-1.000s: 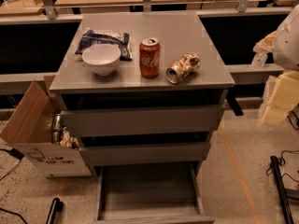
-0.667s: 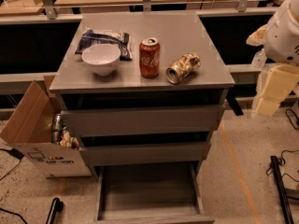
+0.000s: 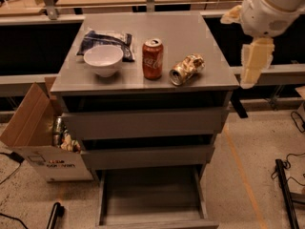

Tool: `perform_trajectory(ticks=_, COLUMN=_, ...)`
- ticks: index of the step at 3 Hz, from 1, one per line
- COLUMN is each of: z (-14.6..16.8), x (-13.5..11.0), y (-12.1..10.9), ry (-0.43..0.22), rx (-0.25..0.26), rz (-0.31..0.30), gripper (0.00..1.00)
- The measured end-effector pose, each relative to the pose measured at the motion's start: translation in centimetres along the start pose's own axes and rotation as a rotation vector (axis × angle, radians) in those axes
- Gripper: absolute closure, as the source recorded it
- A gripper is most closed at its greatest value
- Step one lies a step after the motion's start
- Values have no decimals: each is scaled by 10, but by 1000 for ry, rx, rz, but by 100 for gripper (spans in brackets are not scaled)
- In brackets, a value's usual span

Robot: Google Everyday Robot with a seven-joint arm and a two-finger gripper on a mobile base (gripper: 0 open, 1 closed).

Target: Place orange can into bottom drawer

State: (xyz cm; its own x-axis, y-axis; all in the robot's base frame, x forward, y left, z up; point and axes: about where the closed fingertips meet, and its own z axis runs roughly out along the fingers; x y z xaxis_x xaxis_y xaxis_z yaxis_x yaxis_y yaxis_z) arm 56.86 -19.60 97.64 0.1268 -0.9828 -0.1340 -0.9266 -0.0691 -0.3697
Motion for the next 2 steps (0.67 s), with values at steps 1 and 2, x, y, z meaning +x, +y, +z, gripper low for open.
perform_trajectory(ticks=1, z=36, x=-1, y=-40, ry=-56, rx=-38, rz=-107, gripper=0)
perform_trajectory(ticks=2, z=93, x=-24, y=-70, ry=-94, rx=-101, rz=-221, gripper=0)
